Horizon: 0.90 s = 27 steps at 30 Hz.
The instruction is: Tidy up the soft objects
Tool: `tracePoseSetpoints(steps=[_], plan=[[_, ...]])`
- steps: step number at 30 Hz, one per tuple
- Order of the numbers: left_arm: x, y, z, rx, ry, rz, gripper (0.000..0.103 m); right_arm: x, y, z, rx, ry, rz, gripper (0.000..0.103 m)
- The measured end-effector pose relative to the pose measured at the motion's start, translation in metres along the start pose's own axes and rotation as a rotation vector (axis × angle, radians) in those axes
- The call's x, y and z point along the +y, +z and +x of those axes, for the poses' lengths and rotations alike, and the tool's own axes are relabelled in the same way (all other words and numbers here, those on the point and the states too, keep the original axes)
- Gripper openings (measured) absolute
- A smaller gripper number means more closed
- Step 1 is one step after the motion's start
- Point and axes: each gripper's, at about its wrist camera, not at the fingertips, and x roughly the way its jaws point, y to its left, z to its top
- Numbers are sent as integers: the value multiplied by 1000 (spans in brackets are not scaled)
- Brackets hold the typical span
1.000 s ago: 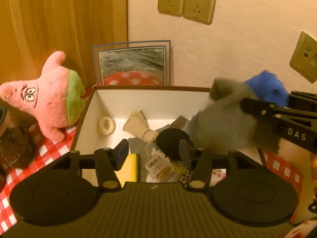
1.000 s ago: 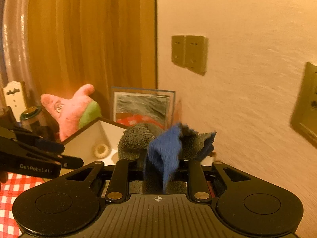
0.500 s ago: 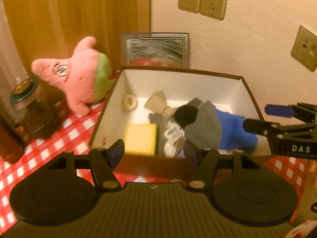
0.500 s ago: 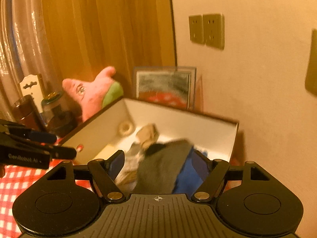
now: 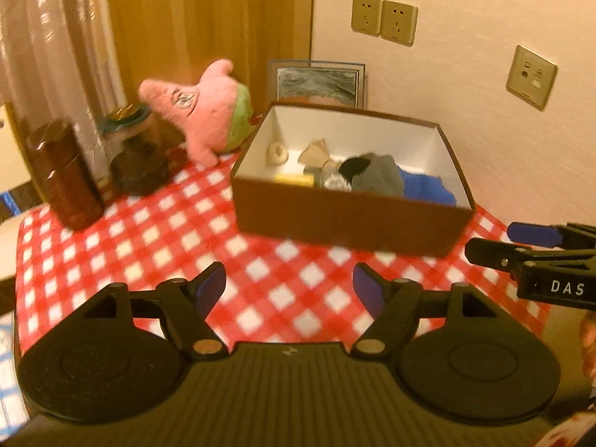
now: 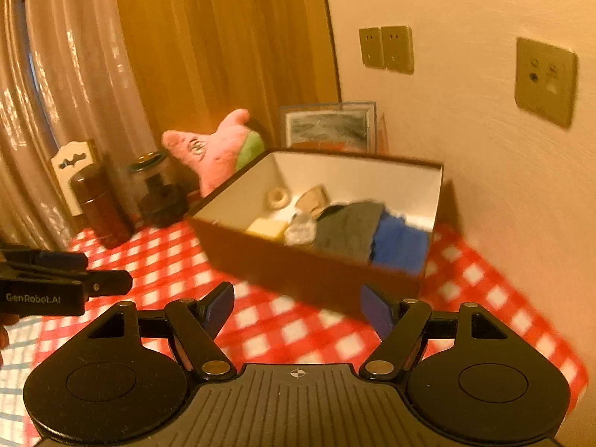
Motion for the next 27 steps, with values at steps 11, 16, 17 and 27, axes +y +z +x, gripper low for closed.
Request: tracePoseSetpoints(steps=[11, 16, 17, 27], plan=[[28, -97, -110, 27, 14, 24, 73, 78, -79, -82, 78, -21, 71, 74], [41, -138, -155, 31, -27, 45, 73, 115, -120, -118, 91, -57, 101, 74], [43, -146, -163, 32, -30, 53, 73, 122, -128, -125, 91, -66, 102, 74], [66, -196, -213, 62, -53, 33, 73, 182, -181, -175, 148, -87, 97, 74]])
